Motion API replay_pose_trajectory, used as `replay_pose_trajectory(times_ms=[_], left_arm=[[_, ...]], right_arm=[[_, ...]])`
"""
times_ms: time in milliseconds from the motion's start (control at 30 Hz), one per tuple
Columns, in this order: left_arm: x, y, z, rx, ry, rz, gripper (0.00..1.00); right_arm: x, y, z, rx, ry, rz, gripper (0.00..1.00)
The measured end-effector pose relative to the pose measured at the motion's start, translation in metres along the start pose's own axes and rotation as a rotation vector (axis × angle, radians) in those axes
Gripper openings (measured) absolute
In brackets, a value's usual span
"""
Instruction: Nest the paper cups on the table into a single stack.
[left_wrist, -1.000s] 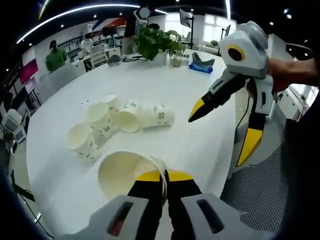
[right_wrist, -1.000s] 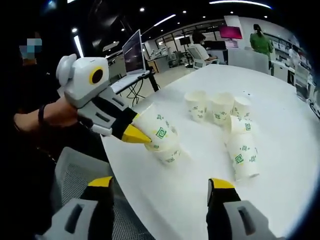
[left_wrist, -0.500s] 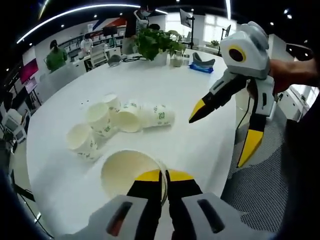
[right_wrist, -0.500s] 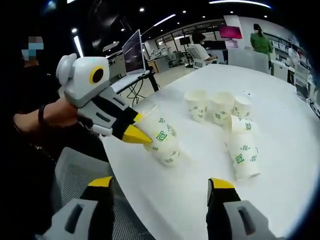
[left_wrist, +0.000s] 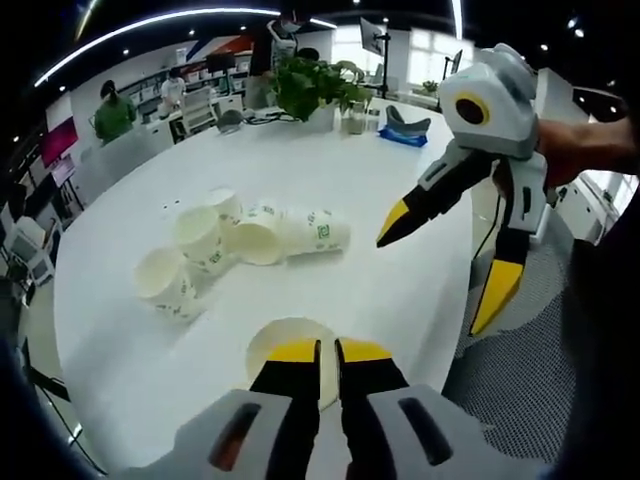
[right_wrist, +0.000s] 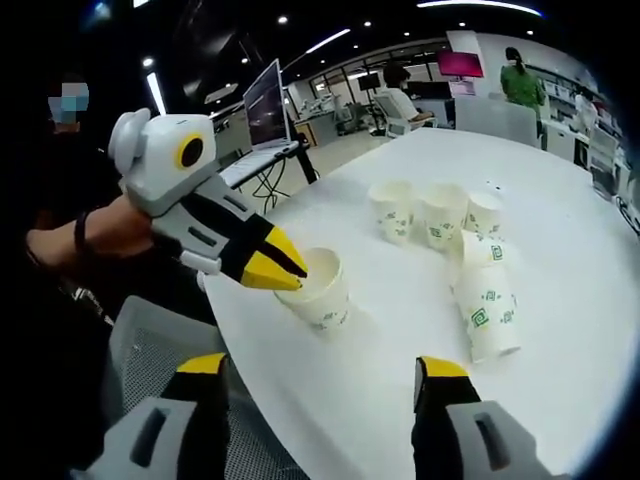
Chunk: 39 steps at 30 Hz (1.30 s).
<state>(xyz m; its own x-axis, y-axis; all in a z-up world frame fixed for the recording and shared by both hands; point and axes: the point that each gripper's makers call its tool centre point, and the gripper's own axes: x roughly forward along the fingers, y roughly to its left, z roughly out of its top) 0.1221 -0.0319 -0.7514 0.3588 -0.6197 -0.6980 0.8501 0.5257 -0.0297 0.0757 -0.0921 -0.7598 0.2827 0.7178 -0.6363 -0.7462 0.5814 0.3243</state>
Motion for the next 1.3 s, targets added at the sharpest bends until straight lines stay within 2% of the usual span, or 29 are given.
replay_pose_trajectory(times_ms=[167,367,500,600,833,967,1100,1300], left_arm=[[-0.007,0.004,0.007,-0.027,-0.048,0.021,0.09],[-0.028,0.012,0.021,-0.091,-0.169,0.085,0.21],[-0.05,0.026,0.03,-0.193,-0.278,0.148,0.29],[-0.061,0.039,0.022,-0.266,-0.323,0.191,0.34],[-0.073,0.033,-0.01,-0.321,-0.314,0.24,0.41],[-0.081,0.033,-0.025,-0.375,-0.329,0.276,0.45],[-0.087,0.028,-0.032,-0.401,-0.328,0.296,0.46],[-0.091,0.018,-0.04,-0.417,-0.319,0.316,0.49]], right_arm=[[-0.006,-0.006,0.011,0.011,-0.041,-0.019,0.75],[-0.007,-0.011,0.019,0.01,-0.065,-0.027,0.74],[-0.007,-0.017,0.034,-0.014,-0.077,-0.029,0.74],[-0.004,-0.028,0.047,-0.037,-0.087,-0.027,0.73],[0.009,-0.03,0.077,-0.082,-0.098,0.003,0.7],[0.018,-0.019,0.088,-0.109,-0.086,0.027,0.68],[0.026,-0.013,0.098,-0.133,-0.078,0.043,0.67],[0.035,-0.017,0.121,-0.152,-0.094,0.049,0.64]])
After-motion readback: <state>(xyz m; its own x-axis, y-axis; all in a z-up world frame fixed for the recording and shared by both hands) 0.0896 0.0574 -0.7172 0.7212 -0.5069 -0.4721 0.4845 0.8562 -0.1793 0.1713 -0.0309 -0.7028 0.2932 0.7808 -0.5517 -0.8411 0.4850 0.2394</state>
